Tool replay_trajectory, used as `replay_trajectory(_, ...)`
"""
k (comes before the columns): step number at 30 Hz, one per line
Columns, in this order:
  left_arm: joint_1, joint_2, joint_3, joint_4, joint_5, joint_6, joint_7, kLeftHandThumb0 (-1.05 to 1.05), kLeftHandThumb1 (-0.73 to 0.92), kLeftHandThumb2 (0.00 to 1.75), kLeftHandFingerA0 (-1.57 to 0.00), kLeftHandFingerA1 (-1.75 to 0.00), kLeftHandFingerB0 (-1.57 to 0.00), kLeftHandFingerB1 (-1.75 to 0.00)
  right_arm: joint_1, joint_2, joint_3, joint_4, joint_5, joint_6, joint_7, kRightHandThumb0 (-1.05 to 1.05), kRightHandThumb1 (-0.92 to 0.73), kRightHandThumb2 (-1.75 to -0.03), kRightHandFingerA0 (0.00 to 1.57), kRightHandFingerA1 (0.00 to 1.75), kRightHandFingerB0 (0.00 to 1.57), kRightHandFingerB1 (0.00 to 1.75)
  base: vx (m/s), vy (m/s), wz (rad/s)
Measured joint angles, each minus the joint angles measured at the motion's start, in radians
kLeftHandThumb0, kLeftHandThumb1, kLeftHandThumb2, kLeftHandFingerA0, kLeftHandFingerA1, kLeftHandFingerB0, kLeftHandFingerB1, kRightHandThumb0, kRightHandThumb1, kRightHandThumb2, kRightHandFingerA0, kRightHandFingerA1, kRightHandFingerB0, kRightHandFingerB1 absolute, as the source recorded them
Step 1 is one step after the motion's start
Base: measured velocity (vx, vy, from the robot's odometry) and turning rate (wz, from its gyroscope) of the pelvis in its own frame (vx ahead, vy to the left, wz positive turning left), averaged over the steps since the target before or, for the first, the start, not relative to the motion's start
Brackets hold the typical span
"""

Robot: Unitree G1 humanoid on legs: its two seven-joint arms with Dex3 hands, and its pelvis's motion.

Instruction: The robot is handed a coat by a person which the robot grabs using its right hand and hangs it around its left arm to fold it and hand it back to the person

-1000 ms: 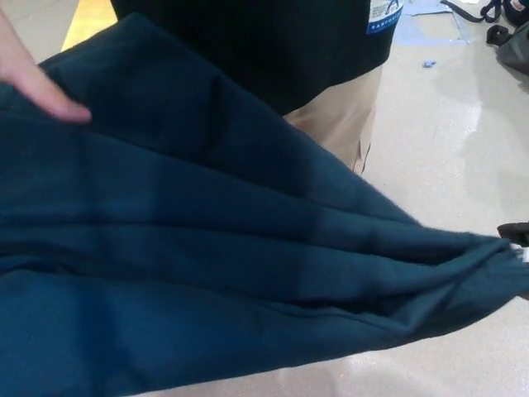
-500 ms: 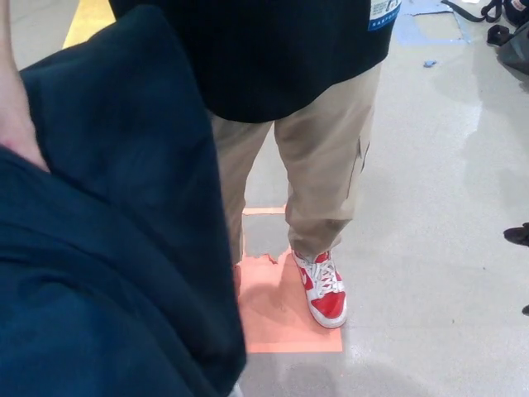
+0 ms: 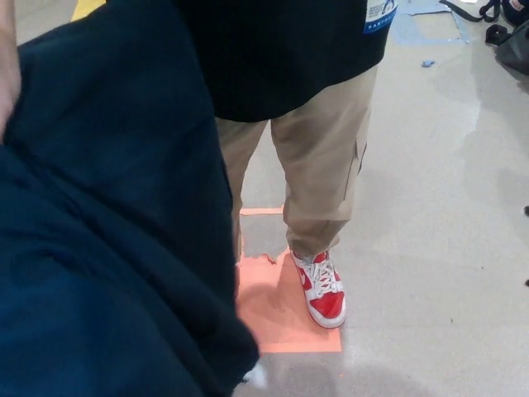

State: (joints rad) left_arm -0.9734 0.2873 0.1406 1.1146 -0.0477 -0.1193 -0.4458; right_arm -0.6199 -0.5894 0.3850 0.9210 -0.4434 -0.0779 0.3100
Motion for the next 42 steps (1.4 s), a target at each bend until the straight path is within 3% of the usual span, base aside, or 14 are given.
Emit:
replay_trajectory(3, -0.002, 0.000, 0.006, -0.012, -0.005, 0.000, -0.003, -0.73, 0.57, 0.90, 0.00, -0.35, -0.11, -0.40, 0.018, 0.087, -0.039, 0.092, 0.013, 0.008, -0.053, -0.83, -0.64, -0.92, 0.00, 0.05, 0.00, 0.05, 0.00, 0.000, 0.00)
replay_trajectory(5, -0.002, 0.000, 0.010, -0.021, -0.009, 0.000, -0.007, -0.35, 0.50, 1.04, 0.00, -0.49, 0.00, -0.46, 0.035, 0.143, -0.058, 0.155, 0.018, 0.018, -0.086, -0.83, -0.65, -0.95, 0.00, 0.07, 0.00, 0.08, 0.00, 0.000, 0.00)
replay_trajectory(8, 0.001, 0.002, 0.018, -0.040, -0.014, 0.000, -0.011, -0.66, 0.55, 0.91, -0.02, -0.39, -0.09, -0.41, 0.053, 0.207, -0.090, 0.230, 0.025, 0.036, -0.132, -0.85, -0.70, -0.97, 0.00, 0.05, 0.00, 0.06, 0.00, 0.000, 0.00)
replay_trajectory(9, 0.003, 0.003, 0.021, -0.047, -0.015, 0.000, -0.013, -0.64, 0.76, 0.65, -0.12, -0.28, -0.15, -0.27, 0.061, 0.229, -0.102, 0.259, 0.028, 0.042, -0.150, -0.83, -0.70, -0.97, 0.00, 0.06, 0.00, 0.07, 0.00, 0.000, 0.00)
replay_trajectory(11, 0.012, 0.005, 0.026, -0.064, -0.018, 0.000, -0.018, -0.77, 0.57, 0.88, 0.00, -0.37, -0.11, -0.38, 0.076, 0.259, -0.122, 0.307, 0.035, 0.054, -0.180, -0.83, -0.71, -0.97, 0.00, 0.05, 0.00, 0.06, 0.00, 0.000, 0.00)
replay_trajectory(27, 0.074, -0.019, 0.020, -0.154, -0.036, 0.005, -0.038, -0.70, 0.55, 0.90, -0.03, -0.39, -0.02, -0.30, 0.148, 0.267, -0.118, 0.404, 0.038, 0.091, -0.210, -0.81, -0.72, -0.98, 0.00, 0.05, 0.00, 0.05, 0.00, 0.000, 0.00)
replay_trajectory(28, 0.078, -0.020, 0.020, -0.154, -0.037, 0.005, -0.038, -0.70, 0.55, 0.89, -0.03, -0.40, -0.01, -0.30, 0.152, 0.265, -0.117, 0.406, 0.038, 0.092, -0.208, -0.70, -0.85, -0.66, 0.00, 0.00, 0.00, 0.00, 0.00, 0.000, 0.00)
replay_trajectory(29, 0.081, -0.023, 0.020, -0.155, -0.038, 0.005, -0.038, -0.69, 0.56, 0.89, -0.02, -0.41, 0.00, -0.29, 0.156, 0.262, -0.113, 0.407, 0.037, 0.092, -0.207, -0.79, -0.72, -0.92, 0.00, 0.00, 0.00, 0.00, 0.00, 0.000, 0.00)
replay_trajectory(34, 0.104, -0.026, 0.022, -0.166, -0.045, 0.006, -0.039, -0.64, 0.56, 0.88, -0.06, -0.42, -0.02, -0.35, 0.170, 0.247, -0.108, 0.411, 0.034, 0.094, -0.198, -0.86, -0.76, -1.01, 0.00, 0.03, 0.00, 0.03, 0.00, 0.000, 0.00)
replay_trajectory(35, 0.107, -0.026, 0.022, -0.167, -0.046, 0.007, -0.039, -0.64, 0.71, 0.63, -0.13, -0.31, -0.09, -0.25, 0.172, 0.247, -0.108, 0.411, 0.035, 0.095, -0.198, -0.88, -0.76, -1.01, 0.00, 0.02, 0.00, 0.01, 0.00, 0.000, 0.00)
replay_trajectory(36, 0.114, -0.026, 0.023, -0.169, -0.048, 0.010, -0.039, -0.66, 0.52, 0.88, -0.07, -0.44, 0.00, -0.34, 0.175, 0.247, -0.110, 0.412, 0.035, 0.097, -0.197, -0.87, -0.75, -1.00, 0.00, 0.02, 0.00, 0.02, 0.00, 0.000, 0.00)
replay_trajectory(38, 0.132, -0.026, 0.024, -0.180, -0.051, 0.013, -0.039, -0.60, 0.72, 0.65, -0.15, -0.32, -0.08, -0.24, 0.180, 0.247, -0.115, 0.411, 0.038, 0.099, -0.197, -0.85, -0.76, -1.01, 0.00, 0.04, 0.00, 0.03, 0.00, 0.000, 0.00)
replay_trajectory(39, 0.143, -0.026, 0.024, -0.188, -0.052, 0.013, -0.039, -0.34, 0.53, 1.05, 0.00, -0.48, 0.00, -0.49, 0.182, 0.247, -0.116, 0.411, 0.039, 0.101, -0.197, -0.86, -0.76, -1.00, 0.00, 0.03, 0.00, 0.02, 0.00, 0.000, 0.00)
replay_trajectory(42, 0.184, -0.026, 0.026, -0.207, -0.054, 0.013, -0.040, -0.35, 0.49, 1.03, 0.00, -0.48, 0.00, -0.49, 0.187, 0.247, -0.117, 0.410, 0.039, 0.105, -0.197, -0.80, -0.74, -1.01, 0.00, 0.09, 0.00, 0.08, 0.00, 0.000, 0.00)
